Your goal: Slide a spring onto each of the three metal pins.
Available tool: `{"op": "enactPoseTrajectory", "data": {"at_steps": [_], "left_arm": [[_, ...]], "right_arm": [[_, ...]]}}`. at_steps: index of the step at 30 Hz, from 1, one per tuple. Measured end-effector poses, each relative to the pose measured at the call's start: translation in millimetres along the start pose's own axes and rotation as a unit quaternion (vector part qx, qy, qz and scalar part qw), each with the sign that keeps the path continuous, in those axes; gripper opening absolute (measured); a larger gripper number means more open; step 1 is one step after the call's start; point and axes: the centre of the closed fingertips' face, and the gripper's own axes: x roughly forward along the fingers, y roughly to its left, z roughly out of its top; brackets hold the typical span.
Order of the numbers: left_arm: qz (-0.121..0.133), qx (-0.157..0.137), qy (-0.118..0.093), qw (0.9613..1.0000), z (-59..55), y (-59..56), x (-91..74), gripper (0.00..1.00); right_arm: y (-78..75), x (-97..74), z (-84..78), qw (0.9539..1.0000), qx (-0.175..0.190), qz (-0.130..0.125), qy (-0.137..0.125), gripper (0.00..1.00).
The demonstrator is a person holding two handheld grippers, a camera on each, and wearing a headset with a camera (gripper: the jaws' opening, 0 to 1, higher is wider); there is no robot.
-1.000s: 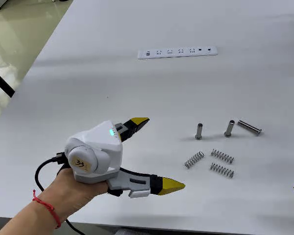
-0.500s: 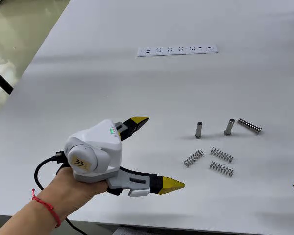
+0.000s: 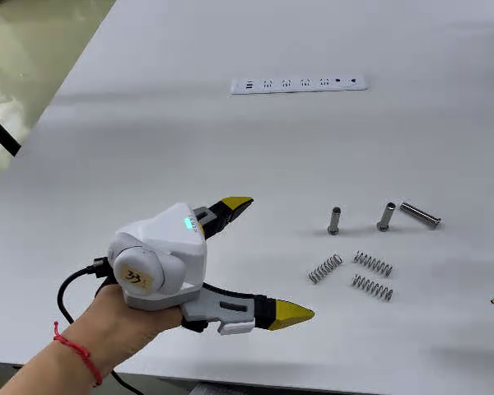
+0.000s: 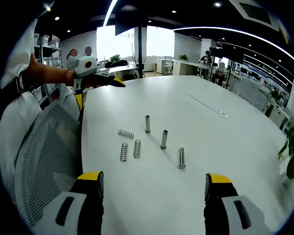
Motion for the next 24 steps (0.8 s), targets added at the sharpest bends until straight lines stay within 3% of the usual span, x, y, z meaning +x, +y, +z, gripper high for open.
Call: {"op": "enactPoseTrajectory", "data": {"at_steps": [24], "left_arm": [[-0.002,-0.01,-0.006,0.9999,0.2,4.2,5.3,0.98]], "right_arm": [[-41.9,43.2,23.3,0.9985,-0.018,0.016,0.049,0.61]]}}
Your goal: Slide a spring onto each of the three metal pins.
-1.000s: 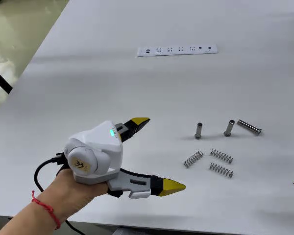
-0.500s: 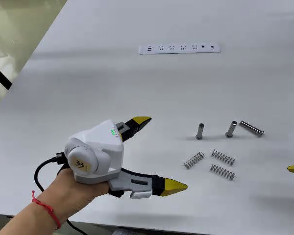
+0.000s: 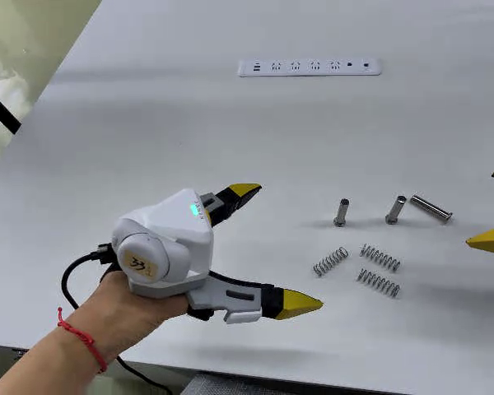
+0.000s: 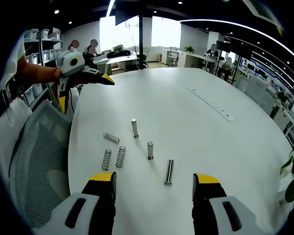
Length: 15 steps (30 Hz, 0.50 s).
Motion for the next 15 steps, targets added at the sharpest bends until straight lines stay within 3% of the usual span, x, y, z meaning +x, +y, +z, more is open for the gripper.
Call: {"op": "enactPoseTrajectory", "data": {"at_steps": [6,15], "left_arm": [[0.001,-0.006,-0.001,1.0,-2.6,3.1,2.1,0.98],[0.003,-0.011,-0.001,0.9999,-5.5,5.4,5.2,0.98]], "right_arm": [[-13.4,15.4,3.1,0.9996,0.02,0.002,0.017,0.52],[-26.8,39.8,6.7,0.9988,0.015,0.009,0.047,0.45]]}}
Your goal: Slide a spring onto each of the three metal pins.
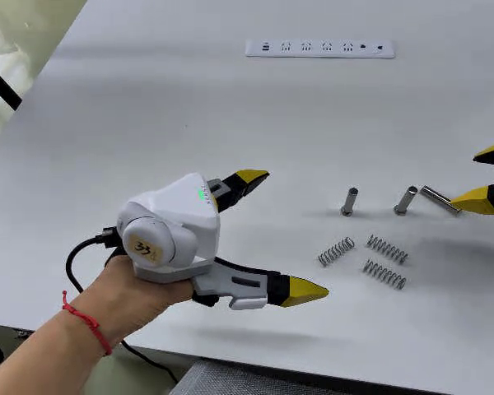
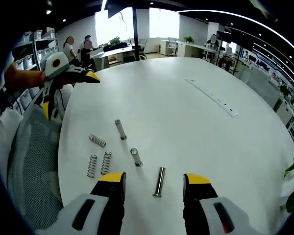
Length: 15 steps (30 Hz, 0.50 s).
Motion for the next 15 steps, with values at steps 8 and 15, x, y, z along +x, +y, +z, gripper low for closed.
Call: {"op": "enactPoseTrajectory", "data": {"at_steps": [8,15], "left_arm": [[0.002,-0.004,-0.003,1.0,1.3,2.7,0.7,0.98],[0.003,-0.009,-0.006,0.9999,0.8,3.6,1.5,0.97]], "right_arm": [[-7.6,19.3,-1.1,0.9994,0.007,0.009,0.034,0.35],[-11.2,34.3,-3.2,0.9982,0.01,0.015,0.056,0.31]]}}
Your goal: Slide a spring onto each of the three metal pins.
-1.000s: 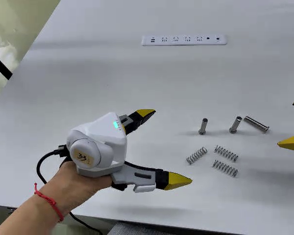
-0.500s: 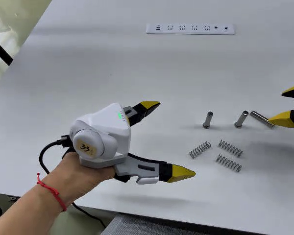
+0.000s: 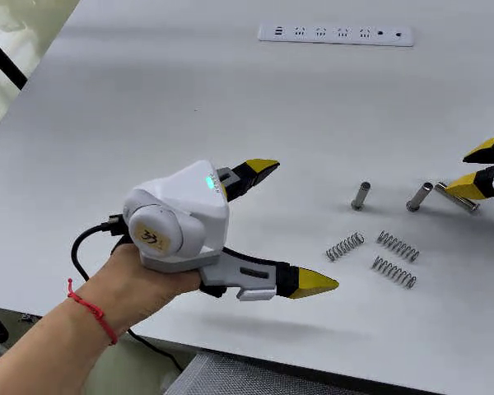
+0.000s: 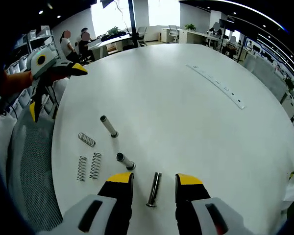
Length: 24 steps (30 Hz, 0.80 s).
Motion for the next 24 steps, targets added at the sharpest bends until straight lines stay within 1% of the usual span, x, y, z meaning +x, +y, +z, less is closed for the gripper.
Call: {"op": "enactPoseTrajectory", "data": {"at_steps": [5,6,14,19,24], "left_arm": [[0.003,-0.002,-0.004,1.0,2.0,2.5,0.1,0.97],[0.003,-0.002,-0.005,1.0,2.3,2.8,0.1,0.97],[0.006,-0.007,-0.009,0.9999,2.6,5.3,0.3,0.96],[0.005,-0.01,-0.011,0.9999,2.9,5.4,0.5,0.96],[0.005,-0.012,-0.011,0.9999,2.6,5.6,1.0,0.96]], "right_arm": [[-4.1,8.6,-4.1,0.9997,0.009,0.004,0.02,0.27],[-5.6,10.2,-7.0,0.9995,0.007,0.003,0.03,0.25],[-6.2,22.1,-10.0,0.9987,0.017,0.009,0.048,0.19],[-4.1,27.6,-13.0,0.9978,0.018,0.013,0.062,0.17],[-3.2,31.0,-13.0,0.9974,0.019,0.017,0.068,0.14]]}}
